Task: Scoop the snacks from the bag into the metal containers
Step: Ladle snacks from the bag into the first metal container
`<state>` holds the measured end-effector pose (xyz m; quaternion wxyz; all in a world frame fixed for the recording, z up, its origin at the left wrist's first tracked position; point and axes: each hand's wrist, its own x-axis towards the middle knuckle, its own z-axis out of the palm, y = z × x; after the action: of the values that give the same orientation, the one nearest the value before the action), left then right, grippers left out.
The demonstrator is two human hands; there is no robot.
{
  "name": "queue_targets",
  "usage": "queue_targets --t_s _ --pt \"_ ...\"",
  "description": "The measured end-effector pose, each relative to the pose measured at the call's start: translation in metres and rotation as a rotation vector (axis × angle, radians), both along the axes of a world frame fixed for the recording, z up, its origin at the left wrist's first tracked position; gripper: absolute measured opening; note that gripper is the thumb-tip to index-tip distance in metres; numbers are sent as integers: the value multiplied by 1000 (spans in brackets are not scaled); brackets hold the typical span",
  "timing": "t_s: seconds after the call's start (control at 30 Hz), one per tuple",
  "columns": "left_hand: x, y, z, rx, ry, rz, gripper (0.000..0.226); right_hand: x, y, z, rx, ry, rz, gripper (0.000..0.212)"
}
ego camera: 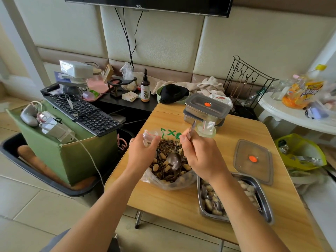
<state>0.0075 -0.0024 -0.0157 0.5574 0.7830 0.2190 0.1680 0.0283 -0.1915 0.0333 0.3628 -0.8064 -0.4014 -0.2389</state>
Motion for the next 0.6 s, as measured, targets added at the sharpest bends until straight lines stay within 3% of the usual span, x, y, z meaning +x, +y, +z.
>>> queue_targets --t_s 0.23,0.37,0.47,0.6 --pt "1 2 2 -16 -3 -16 16 0 0 -11 153 358 -155 33" --pt "0 2 2 2 8 -22 20 13 -12 -12 333 732 -325 34" --pt "0 -2 2 195 35 12 33 22 -24 -15 483 942 -413 38" --pt "1 -5 -1 505 28 19 44 29 -35 -14 570 947 -509 40"
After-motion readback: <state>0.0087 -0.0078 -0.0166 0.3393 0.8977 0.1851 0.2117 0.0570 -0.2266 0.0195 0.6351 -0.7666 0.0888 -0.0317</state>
